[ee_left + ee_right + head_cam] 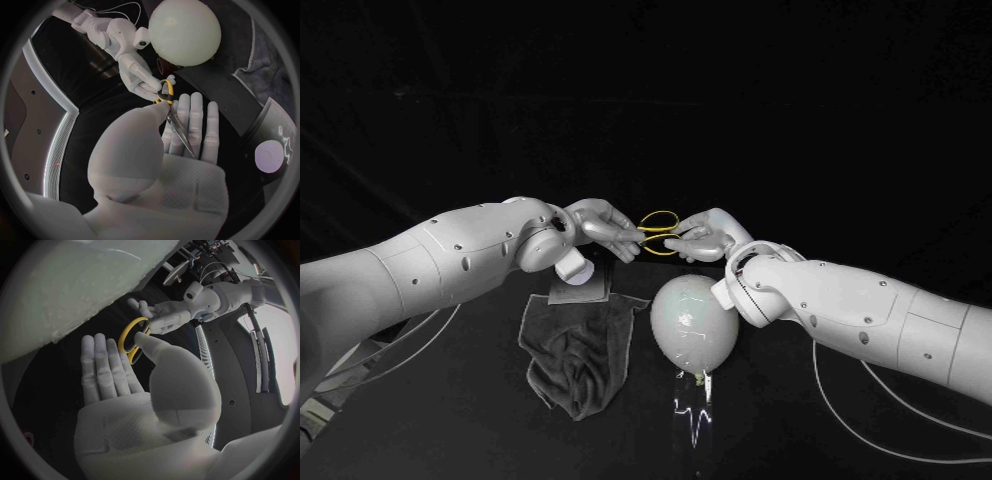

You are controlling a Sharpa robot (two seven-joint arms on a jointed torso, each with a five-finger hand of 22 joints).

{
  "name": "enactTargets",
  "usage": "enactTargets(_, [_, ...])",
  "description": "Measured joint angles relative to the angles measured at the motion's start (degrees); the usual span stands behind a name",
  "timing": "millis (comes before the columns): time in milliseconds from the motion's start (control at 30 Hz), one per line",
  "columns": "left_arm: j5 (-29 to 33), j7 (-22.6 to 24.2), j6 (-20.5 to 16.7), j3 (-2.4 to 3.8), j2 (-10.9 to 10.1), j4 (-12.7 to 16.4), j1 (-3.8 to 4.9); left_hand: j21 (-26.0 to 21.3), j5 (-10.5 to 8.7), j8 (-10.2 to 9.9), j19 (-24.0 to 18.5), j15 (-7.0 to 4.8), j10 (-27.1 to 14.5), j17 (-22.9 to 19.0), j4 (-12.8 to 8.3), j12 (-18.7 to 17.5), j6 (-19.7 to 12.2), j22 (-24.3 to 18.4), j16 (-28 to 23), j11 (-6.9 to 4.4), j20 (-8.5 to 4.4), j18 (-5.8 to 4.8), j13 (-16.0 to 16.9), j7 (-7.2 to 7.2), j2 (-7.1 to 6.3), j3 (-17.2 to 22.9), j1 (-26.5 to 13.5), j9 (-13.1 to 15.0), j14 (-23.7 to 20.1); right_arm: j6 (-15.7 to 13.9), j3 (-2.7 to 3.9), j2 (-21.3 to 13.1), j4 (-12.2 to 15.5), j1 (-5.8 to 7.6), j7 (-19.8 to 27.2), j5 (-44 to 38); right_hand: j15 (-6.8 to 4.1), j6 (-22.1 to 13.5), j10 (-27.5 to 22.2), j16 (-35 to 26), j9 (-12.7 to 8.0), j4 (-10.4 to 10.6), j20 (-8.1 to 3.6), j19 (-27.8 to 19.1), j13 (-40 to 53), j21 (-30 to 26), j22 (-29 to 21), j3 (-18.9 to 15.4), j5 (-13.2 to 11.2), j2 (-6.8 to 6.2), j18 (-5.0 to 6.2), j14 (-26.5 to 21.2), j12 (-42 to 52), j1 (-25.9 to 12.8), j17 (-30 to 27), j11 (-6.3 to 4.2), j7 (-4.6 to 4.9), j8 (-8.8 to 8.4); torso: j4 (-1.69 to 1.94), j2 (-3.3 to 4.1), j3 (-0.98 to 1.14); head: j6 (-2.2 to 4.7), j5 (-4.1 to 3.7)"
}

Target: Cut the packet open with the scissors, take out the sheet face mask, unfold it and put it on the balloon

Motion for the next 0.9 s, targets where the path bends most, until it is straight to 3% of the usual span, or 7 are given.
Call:
enactTargets(333, [0.8,-0.2,0.2,-0.02,-0.4,0.2,-0.02,0.0,-0.22,0.2,0.0,0.0,0.4,0.0,0.0,0.0,0.2,0.0,0.0,-0.39,0.0,-0.01,0.0,-0.16,0.0,0.0,0.0,0.0,0.0,-0.4,0.0,-1.7,0.1,0.06,1.6,0.9,0.53,-0.2,-2.1,-0.2,-0.2,1.5,0.82,0.0,0.0,-2.8,-1.7,-3.1,0.0,0.33,0.0,-1.8,0.0,0.3,-1.3,0.4,0.16,-1.0,0.03,0.0,-0.03,0.04,0.14])
enactTargets(633, [1.3,-0.2,0.2,-0.03,-0.9,0.5,-0.06,0.0,-0.03,0.2,0.2,0.0,0.4,0.1,0.0,0.0,0.1,0.0,0.0,-0.4,-0.21,-0.03,0.0,-0.14,0.0,0.0,0.0,0.1,0.0,-0.8,-0.02,-4.3,0.9,0.7,3.7,0.4,0.58,0.8,-3.3,0.3,-0.1,1.1,1.21,1.1,0.0,-3.8,-2.4,-4.6,0.0,0.39,0.27,-1.8,0.0,2.4,-1.9,0.2,0.02,-1.0,0.04,0.0,-0.03,0.04,0.44])
enactTargets(700, [1.4,-0.2,0.2,-0.03,-1.0,0.5,-0.07,0.0,-0.03,0.2,0.2,0.01,0.4,0.1,0.0,0.0,0.1,0.1,0.0,-0.4,-0.21,-0.04,0.0,-0.13,0.0,0.0,0.0,0.1,0.0,-0.8,-0.02,-4.8,1.3,1.0,4.1,-0.2,-0.18,1.8,-2.9,1.4,0.1,0.7,0.8,2.7,0.1,-3.4,-2.3,-4.8,-0.4,0.62,0.99,-0.2,0.5,3.7,-1.9,-0.14,0.29,-0.64,0.04,0.0,-0.03,0.07,0.48])
enactTargets(767, [1.5,-0.3,0.2,-0.03,-1.2,0.6,-0.09,0.0,-0.03,0.2,0.2,0.01,0.4,0.1,0.0,0.0,0.1,0.0,0.0,-0.4,-0.21,-0.05,0.0,-0.13,0.0,0.0,0.0,0.1,0.0,-0.8,-0.02,-5.4,1.7,1.39,4.6,-1.1,-0.97,2.7,-2.0,2.8,0.1,-0.1,0.01,4.8,0.1,-2.1,-1.6,-4.5,-0.9,1.07,1.02,2.2,0.9,5.2,-1.6,-1.06,0.29,-0.49,0.04,0.0,-0.03,0.1,0.52])
enactTargets(900, [1.8,-0.3,0.2,-0.03,-1.3,0.6,-0.13,0.2,-0.03,0.2,0.2,0.01,0.4,0.1,0.0,0.0,0.1,0.0,0.0,-0.4,-0.21,-0.06,0.0,-0.12,0.0,0.0,0.0,0.1,0.0,-0.5,0.0,-6.4,2.8,2.31,5.3,-4.2,-3.94,5.7,2.1,8.6,0.2,-2.4,-3.11,11.0,0.2,4.4,2.3,-2.0,-0.1,0.91,0.99,12.3,1.5,8.0,0.6,-3.07,-0.92,0.01,0.04,0.0,-0.03,0.16,0.57])
